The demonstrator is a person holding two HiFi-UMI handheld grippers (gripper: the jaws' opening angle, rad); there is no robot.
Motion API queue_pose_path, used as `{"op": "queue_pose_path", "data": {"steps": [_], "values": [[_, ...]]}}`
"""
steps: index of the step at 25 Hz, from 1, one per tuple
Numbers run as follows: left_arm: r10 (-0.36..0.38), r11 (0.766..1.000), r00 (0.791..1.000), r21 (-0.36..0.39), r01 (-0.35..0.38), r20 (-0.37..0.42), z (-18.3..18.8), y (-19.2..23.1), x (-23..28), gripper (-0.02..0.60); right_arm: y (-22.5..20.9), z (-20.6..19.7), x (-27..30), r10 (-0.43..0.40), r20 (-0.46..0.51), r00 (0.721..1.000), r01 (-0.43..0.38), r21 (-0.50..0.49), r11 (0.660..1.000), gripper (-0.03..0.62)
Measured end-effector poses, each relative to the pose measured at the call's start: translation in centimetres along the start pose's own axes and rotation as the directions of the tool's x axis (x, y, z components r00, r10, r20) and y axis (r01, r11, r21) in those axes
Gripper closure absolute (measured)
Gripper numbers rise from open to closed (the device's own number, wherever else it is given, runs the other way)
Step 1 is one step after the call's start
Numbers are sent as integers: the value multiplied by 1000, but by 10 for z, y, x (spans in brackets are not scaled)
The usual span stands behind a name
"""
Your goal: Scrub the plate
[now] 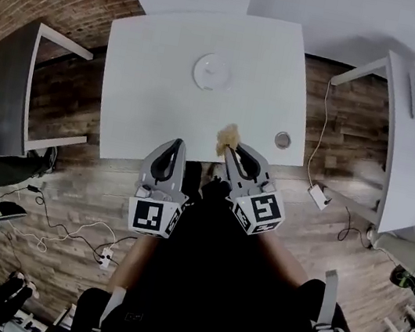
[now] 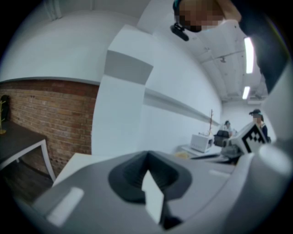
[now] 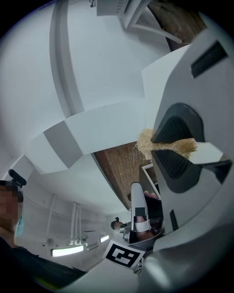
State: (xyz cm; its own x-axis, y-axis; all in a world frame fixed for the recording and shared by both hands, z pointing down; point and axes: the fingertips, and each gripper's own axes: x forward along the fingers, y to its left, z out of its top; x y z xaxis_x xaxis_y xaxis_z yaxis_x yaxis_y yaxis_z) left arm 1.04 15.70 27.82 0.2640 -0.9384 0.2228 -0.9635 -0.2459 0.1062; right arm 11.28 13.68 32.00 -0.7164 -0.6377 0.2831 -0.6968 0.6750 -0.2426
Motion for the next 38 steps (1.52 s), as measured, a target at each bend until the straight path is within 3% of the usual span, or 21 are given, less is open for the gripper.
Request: {"op": "queue_pose_path", "data": {"steps": [16, 20, 24, 38], "values": [[-124, 992, 992, -5, 124, -28, 6, 72, 81, 581, -41, 2, 92, -161, -69, 985, 163, 25, 986, 553], [-154, 987, 988, -37, 153, -7, 10, 86, 96, 581, -46, -1, 109, -206, -92, 974, 209, 24, 978, 553], [-180, 982, 983, -57, 178, -34, 3, 102, 113, 581, -55, -3, 126, -242, -110, 964, 246, 28, 969, 553], [-138, 987, 986, -98, 129, -92, -30, 106, 172, 580, -124, -51, 159, -264, -224, 938, 288, 81, 954, 553]]}}
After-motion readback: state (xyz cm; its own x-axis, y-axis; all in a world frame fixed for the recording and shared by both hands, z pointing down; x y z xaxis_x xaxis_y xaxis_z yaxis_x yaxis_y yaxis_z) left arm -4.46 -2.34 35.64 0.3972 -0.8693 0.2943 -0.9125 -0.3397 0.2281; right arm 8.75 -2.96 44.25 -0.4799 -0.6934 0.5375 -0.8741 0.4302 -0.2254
